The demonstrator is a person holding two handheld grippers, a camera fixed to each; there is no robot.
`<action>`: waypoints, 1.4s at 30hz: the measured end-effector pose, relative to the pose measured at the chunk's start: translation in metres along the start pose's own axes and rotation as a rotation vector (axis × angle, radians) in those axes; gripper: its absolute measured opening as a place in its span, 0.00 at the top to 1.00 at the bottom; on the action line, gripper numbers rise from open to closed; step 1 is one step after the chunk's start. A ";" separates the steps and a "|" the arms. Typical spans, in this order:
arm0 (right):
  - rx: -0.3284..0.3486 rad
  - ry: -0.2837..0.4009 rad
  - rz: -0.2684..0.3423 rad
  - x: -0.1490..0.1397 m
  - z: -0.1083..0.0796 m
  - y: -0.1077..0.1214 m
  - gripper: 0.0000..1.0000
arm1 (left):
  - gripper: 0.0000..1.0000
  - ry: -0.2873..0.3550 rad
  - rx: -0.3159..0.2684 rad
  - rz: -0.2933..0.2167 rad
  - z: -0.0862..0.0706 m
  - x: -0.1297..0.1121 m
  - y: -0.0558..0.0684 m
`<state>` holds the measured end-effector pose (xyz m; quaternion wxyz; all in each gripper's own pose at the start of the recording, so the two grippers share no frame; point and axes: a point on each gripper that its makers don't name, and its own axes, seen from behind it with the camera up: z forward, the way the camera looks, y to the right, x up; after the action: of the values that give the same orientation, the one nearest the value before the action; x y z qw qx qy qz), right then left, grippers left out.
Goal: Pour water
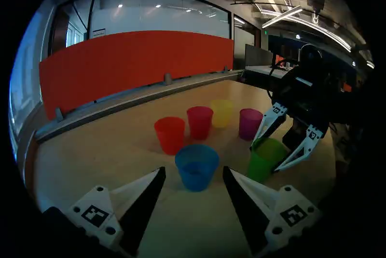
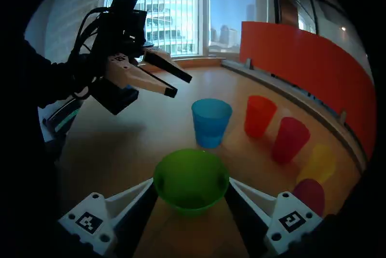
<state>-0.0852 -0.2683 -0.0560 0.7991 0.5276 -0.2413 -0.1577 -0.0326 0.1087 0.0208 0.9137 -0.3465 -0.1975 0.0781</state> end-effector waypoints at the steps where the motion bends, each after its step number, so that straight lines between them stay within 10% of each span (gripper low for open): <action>1: -0.001 0.003 0.001 0.002 -0.002 0.001 0.09 | 0.13 -0.001 0.000 0.000 0.000 0.000 0.000; 42: -0.202 0.298 0.033 0.109 -0.140 0.061 0.09 | 0.13 -0.145 -0.008 0.012 0.038 -0.026 0.009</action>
<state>0.0831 -0.1916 -0.0217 0.8775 0.4580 -0.1116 -0.0880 -0.0718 0.1315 0.0326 0.8951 -0.3446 -0.2616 0.1077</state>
